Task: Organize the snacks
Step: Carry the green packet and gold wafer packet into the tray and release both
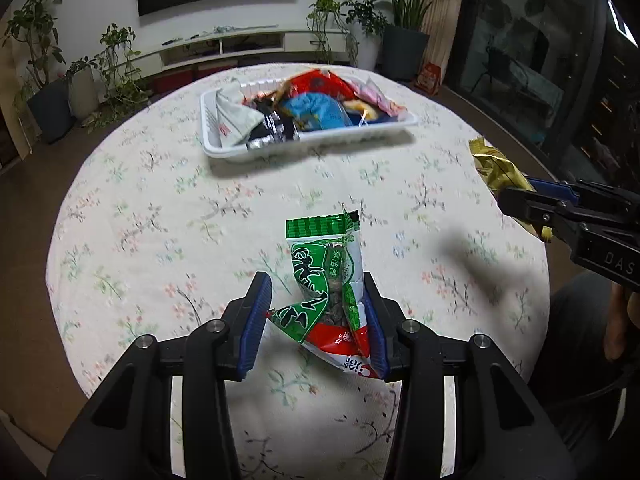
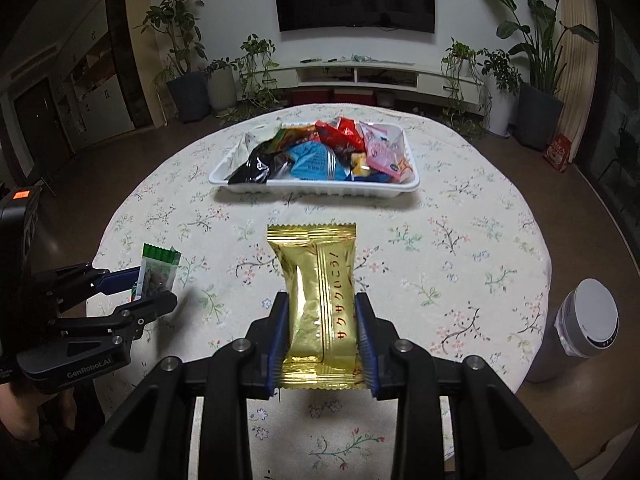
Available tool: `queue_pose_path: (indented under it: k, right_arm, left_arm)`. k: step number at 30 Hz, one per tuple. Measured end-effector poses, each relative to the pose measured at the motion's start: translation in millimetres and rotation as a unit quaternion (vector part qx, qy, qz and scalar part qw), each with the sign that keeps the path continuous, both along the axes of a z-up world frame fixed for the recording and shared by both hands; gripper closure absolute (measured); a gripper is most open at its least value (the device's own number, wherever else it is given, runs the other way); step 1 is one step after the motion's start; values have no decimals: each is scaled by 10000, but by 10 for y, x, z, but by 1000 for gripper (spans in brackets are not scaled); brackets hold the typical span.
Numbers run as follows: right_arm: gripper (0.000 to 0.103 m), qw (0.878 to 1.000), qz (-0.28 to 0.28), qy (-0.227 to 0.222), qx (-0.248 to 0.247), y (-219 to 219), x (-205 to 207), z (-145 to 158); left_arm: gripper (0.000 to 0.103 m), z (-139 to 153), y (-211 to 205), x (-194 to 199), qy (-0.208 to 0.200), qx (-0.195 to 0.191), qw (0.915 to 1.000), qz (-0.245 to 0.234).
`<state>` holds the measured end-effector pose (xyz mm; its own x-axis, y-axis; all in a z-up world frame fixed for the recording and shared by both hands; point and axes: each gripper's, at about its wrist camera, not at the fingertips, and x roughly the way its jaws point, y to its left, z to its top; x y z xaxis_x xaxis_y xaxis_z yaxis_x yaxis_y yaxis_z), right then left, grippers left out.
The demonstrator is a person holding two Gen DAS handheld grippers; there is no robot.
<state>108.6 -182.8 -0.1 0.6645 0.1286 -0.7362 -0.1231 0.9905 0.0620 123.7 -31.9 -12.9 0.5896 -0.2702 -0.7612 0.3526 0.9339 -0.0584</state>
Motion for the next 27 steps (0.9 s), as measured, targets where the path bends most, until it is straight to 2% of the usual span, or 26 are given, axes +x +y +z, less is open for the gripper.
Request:
queue_pose_path:
  k: [5,11,19,23,27]
  right_arm:
    - [69,9999,16,-132,-61,-27,85,123]
    - [69,9994,85,-316,-99,-110,322,363]
    - [69,9968,67,-762,-232,-241,860,844]
    - [69,9960,132,-845,-242,-228,1264,993]
    - [69,9978,148,-650,0,-200,1755,926]
  left_arm:
    - [62,176,60,149,-118,-104,9999,42]
    - [62,601,158,464,-467,-261,9984,168]
    - [62,1129,129,1174,-775,-309,9963,185]
    - [62,1176,95,1656,-624,-483,9965,291]
    - [62,988,-69,2059,-399,-488,9975,320]
